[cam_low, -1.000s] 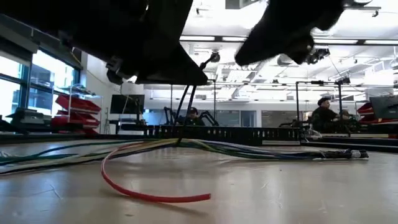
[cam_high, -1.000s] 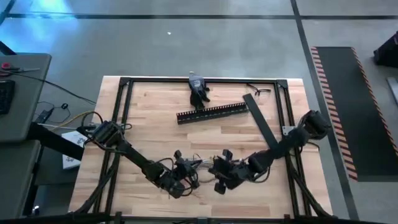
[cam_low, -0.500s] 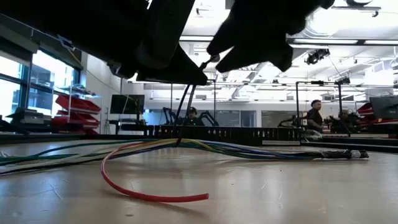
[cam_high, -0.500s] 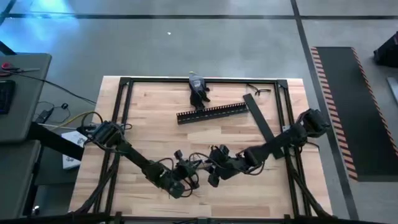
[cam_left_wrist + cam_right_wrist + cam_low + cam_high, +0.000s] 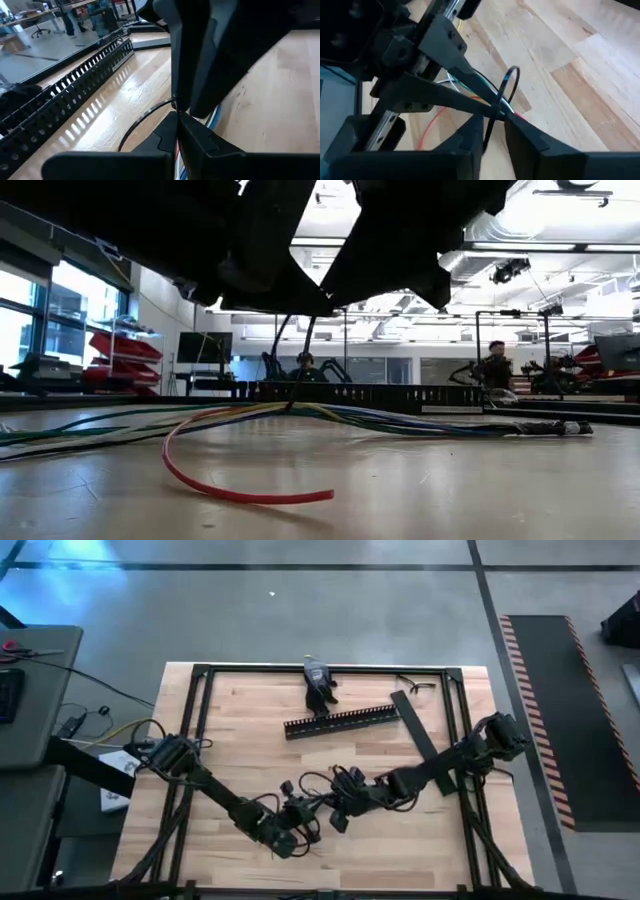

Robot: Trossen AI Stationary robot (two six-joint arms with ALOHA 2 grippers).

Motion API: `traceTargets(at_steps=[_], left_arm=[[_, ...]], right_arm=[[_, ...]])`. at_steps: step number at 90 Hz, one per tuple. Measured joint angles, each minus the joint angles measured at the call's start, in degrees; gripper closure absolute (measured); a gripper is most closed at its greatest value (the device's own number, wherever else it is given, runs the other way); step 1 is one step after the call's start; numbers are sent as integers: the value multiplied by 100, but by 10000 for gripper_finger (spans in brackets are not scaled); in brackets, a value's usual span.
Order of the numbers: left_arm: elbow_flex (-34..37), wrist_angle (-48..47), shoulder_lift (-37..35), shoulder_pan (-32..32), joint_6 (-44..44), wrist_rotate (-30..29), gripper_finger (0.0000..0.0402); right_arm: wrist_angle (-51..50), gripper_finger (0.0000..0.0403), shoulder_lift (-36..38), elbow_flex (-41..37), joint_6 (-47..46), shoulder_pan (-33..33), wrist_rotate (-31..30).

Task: Ziptie cables
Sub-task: Wrap the colored loose cables with the black zip tie

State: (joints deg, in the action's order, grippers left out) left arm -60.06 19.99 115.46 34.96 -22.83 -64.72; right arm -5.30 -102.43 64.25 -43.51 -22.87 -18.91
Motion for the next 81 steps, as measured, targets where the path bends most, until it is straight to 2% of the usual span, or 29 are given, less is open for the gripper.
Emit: traceTargets(at_steps=[8, 43, 59, 81], left_arm=[[1, -2, 0, 0, 2, 3, 402], [-10, -11, 4, 124, -193, -395, 401], [-10, -68, 7, 153, -351, -521, 401], [-8, -55, 7, 155, -403, -578, 401]], right_arm=[[-4, 397, 0, 0, 134, -7, 15], [-623, 402, 2, 4, -33, -457, -214], [-526, 403, -10, -305, -504, -800, -275], [-567, 403, -33, -929, -1823, -1618, -156]])
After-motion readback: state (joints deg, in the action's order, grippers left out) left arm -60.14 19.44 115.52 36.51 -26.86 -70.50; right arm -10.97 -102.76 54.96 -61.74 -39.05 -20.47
